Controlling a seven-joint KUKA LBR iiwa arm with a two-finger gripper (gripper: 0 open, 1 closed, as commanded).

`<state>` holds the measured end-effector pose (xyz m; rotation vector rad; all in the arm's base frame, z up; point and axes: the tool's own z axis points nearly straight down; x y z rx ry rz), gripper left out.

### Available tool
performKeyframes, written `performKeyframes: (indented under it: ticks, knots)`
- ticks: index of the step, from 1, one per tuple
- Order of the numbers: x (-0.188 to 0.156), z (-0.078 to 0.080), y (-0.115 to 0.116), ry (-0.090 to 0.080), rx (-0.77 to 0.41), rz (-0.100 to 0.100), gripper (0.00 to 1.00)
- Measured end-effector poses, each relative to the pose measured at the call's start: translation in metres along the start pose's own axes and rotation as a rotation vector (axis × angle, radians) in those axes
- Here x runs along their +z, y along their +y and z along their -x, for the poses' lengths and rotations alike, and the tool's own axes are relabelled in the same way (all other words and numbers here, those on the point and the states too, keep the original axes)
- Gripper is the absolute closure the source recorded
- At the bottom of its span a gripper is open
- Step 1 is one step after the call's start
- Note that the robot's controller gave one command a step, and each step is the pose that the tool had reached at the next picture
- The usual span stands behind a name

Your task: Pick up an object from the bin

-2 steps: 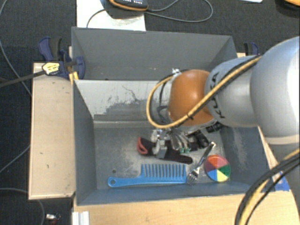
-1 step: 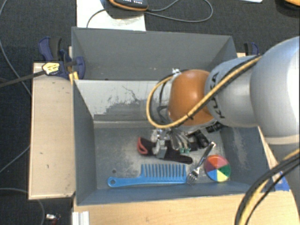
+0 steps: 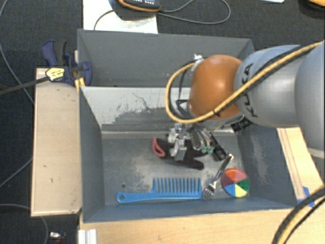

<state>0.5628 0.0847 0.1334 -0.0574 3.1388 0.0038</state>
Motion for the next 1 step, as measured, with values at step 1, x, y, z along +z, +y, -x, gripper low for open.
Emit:
performKeyframes:
  ticks: [1]
  knots:
    - [-0.2346,0.0057,-0.0156,0.004,-0.003,-0.001,1.0]
